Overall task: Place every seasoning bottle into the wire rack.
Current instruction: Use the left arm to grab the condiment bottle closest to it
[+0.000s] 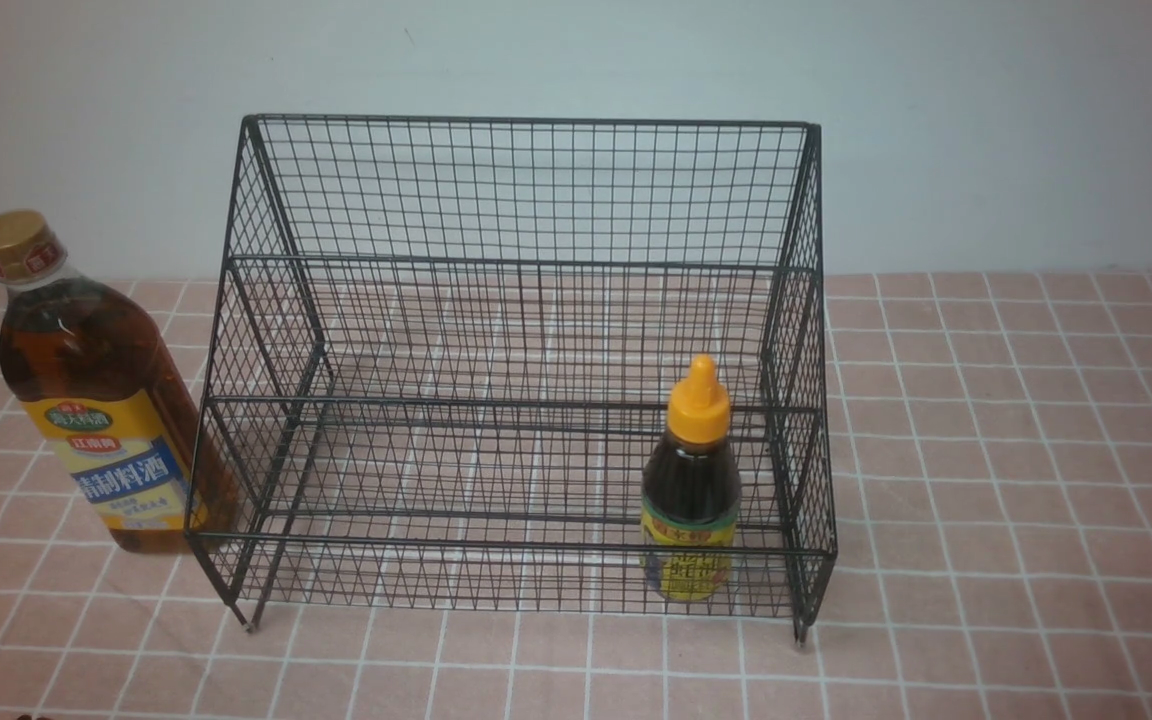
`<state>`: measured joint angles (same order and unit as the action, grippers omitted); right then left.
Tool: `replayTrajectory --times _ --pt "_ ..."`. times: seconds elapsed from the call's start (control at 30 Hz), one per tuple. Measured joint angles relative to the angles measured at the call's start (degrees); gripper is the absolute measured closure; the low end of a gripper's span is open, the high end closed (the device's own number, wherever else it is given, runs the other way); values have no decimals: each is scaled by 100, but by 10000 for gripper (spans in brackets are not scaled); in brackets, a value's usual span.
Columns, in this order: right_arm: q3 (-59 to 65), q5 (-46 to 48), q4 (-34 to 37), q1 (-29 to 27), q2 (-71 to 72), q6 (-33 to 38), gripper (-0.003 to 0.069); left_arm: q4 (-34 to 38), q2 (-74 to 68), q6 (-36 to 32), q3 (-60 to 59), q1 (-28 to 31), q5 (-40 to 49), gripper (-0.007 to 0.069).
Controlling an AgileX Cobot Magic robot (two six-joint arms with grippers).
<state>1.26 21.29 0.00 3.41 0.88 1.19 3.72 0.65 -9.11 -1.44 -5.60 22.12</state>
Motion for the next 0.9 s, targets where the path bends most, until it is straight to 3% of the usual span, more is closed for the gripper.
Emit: replayTrajectory --times 0.73,0.9 --pt "0 0 0 0 0 59 672 -6 0 0 0 0 -2 627" --pt "0 0 0 0 0 59 672 512 0 95 -18 0 -575 627"
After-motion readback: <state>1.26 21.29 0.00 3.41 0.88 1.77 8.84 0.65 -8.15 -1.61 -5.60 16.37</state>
